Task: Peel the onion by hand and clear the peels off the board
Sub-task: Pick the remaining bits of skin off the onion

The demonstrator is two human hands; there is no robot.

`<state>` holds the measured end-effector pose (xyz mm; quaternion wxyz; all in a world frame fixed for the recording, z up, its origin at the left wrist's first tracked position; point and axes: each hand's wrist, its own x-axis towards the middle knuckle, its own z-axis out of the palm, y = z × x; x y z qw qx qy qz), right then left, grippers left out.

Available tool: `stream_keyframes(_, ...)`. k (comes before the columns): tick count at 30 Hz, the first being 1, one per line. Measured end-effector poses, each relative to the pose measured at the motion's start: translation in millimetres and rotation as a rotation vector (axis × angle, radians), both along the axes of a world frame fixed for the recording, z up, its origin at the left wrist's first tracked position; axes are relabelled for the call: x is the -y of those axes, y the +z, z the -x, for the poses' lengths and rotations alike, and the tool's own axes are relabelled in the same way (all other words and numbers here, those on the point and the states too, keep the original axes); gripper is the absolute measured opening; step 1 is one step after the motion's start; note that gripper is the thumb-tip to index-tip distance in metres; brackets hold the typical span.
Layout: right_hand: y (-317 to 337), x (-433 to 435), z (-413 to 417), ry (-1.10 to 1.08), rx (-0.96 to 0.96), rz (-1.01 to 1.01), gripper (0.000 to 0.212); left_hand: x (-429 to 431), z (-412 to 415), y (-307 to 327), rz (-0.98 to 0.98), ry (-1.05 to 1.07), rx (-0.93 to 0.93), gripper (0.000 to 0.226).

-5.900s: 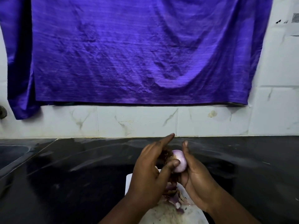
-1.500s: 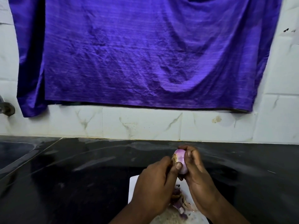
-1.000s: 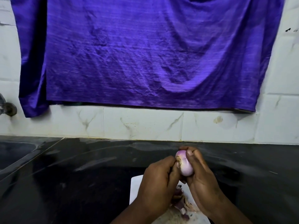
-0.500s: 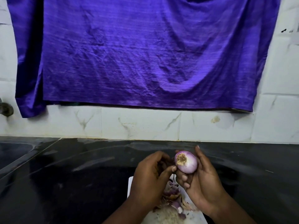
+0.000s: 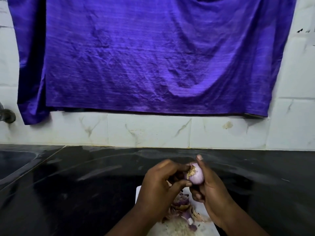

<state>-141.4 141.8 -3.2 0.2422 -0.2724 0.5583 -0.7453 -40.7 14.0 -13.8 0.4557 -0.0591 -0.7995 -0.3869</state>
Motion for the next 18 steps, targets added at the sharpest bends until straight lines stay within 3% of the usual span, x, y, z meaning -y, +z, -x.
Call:
stream_keyframes(5,8,6,1,-0.032,-0.084,-0.137,0.067,1,2,1,-0.096,-0.042,0.001,0.010)
stream_keyframes(9,11,9,0,0.020,-0.083,-0.166,0.078,0,2,2,-0.141,-0.062,0.013,0.020)
stream_keyframes(13,21,5,-5,0.142,0.056,-0.146,0.076,-1,1,1,-0.076,-0.085,0.044,0.034)
stream_keyframes(18,5,2,-1,0.071,-0.044,-0.133,0.073,-3,2,2,-0.058,-0.101,0.015,0.020)
